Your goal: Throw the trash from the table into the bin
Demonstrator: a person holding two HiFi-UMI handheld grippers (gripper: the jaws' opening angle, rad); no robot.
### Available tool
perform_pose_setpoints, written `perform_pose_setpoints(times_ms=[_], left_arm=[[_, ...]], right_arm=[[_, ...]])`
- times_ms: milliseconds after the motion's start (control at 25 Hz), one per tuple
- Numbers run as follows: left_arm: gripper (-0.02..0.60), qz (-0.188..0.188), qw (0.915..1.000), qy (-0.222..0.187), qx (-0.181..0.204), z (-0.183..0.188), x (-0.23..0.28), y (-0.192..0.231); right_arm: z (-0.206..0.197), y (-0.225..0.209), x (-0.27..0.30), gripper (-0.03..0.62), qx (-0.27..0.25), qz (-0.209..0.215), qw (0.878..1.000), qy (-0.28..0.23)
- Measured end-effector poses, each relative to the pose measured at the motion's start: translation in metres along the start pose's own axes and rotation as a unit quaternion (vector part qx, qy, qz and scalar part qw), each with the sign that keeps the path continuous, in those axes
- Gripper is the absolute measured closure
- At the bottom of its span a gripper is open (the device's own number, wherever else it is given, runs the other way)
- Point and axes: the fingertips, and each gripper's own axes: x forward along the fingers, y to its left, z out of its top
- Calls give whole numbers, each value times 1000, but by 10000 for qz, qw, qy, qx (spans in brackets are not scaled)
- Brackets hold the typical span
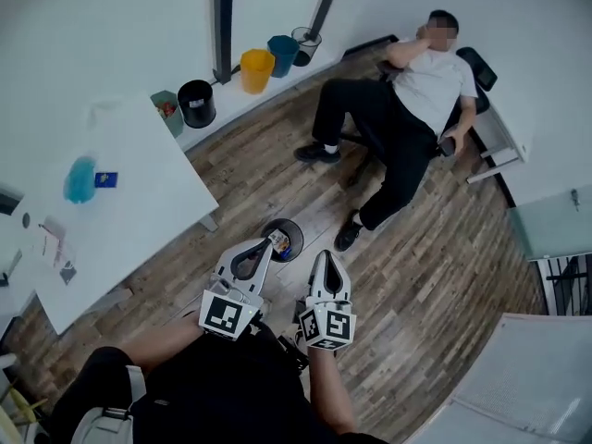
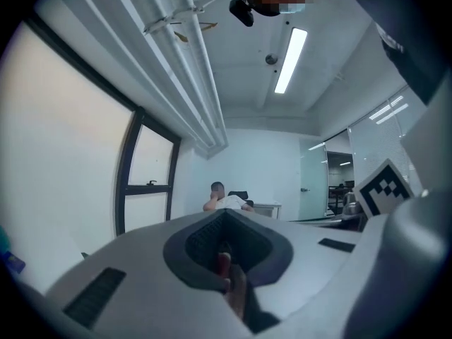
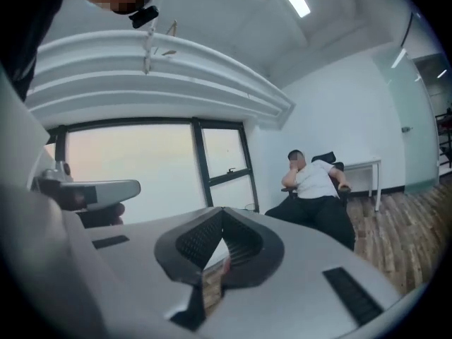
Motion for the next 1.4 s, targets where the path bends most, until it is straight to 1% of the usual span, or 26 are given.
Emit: perform_pose_setpoints(times_ms=[120,240,360,480,640,720,800,840,920,1040,1160,1240,1320,1400], left_arm=[[584,79,9999,63,115,9,-8,-1],[584,281,9995,13,140,12,-17,2],[584,648,9978,126,77,-4,-27,7],[584,1050,9941,224,140,-7,-34,11],[584,1278,9916,132,128,0,-44,12],[584,1506,9884,100,171,4,-52,16],[584,1852,9824,73,217,8,-65,23],[584,2060,9782,53,238,10,-73,28],[584,2521,9672,17,293,16,-94,42],[584,3201,9467,18,365,21,-141,62],[584,3952,9181,-21,301,23,-204,84],[584,4344,8996,109,426,22,-246,95],[584,4692,8821,102,403,24,-284,104],[584,4967,8675,-107,246,32,-317,112]], right_arm=[[4,7,-11,588,-113,85,9999,-65],[5,10,-13,588,-127,213,9996,-93],[8,13,-16,588,-225,384,9989,-137],[15,17,-18,588,-296,612,9975,-196],[18,27,-18,588,-295,923,9950,-239],[18,35,-15,588,-314,1131,9928,-228],[18,45,-11,588,-329,1399,9894,-212],[18,51,-9,589,-340,1561,9869,-206],[18,69,-2,588,-362,1930,9803,-196],[16,110,3,588,-414,2579,9651,-169],[13,171,1,588,-462,3321,9420,-156],[12,214,-11,588,-463,3736,9263,-166],[13,251,-27,588,-460,4051,9129,-199],[12,285,-41,588,-437,4284,9023,-204]])
